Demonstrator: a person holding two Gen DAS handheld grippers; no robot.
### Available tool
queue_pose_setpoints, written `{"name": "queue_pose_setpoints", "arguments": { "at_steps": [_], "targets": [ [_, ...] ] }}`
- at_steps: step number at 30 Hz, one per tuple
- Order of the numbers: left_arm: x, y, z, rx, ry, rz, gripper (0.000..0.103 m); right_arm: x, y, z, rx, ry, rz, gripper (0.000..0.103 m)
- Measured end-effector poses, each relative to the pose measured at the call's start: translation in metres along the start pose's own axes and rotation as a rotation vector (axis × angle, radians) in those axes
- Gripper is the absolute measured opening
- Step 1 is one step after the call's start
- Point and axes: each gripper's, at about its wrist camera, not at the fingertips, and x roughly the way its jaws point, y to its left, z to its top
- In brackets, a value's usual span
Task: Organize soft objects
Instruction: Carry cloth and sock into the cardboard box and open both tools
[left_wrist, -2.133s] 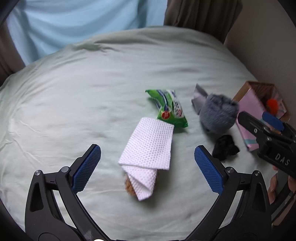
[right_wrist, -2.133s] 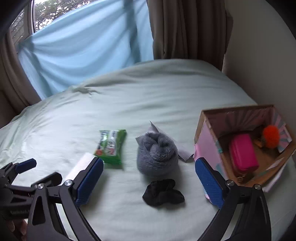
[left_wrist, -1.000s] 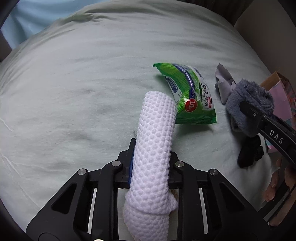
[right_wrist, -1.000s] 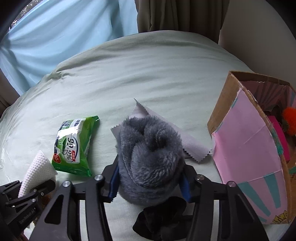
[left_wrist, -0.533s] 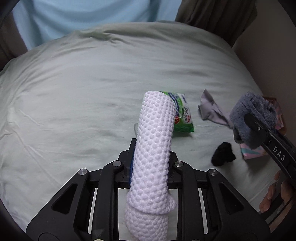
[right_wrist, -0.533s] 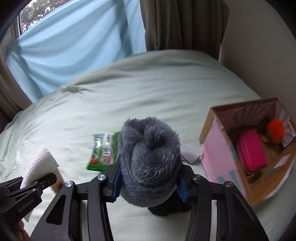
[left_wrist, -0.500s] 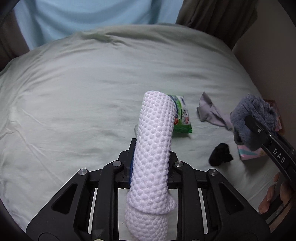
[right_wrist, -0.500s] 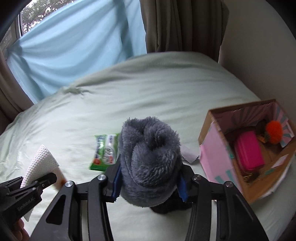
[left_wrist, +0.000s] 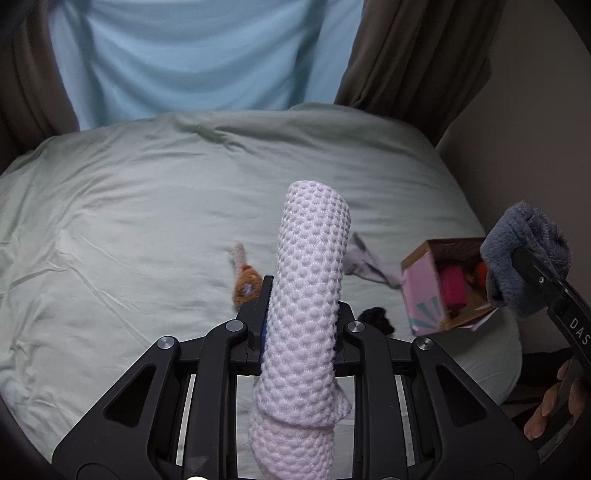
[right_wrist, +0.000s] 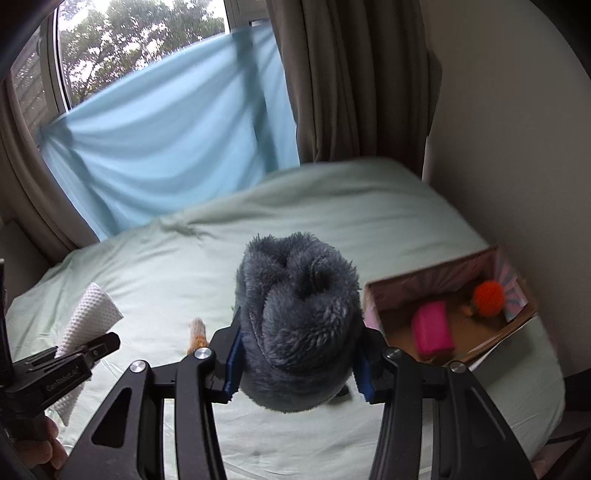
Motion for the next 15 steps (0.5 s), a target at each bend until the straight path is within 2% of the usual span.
{"name": "queue_pose_setpoints", "arguments": {
  "at_steps": [4, 8, 15],
  "targets": [
    [-0.018, -0.037, 0.009, -0.002, -0.020, -0.023, 0.018, -0.026, -0.023, 0.021, 0.003, -0.031, 0.000, 0.045],
    [-0.029, -0.092, 0.016, 0.010, -0.043, -0.042, 0.018, -0.044, -0.058, 0.035, -0.002, -0.037, -0.001, 0.045],
    [-0.017, -0.186, 0.016, 0.011, -0.030, -0.070, 0.018, -0.046, -0.129, 0.046, -0.036, -0.002, -0.003, 0.045]
  ]
}}
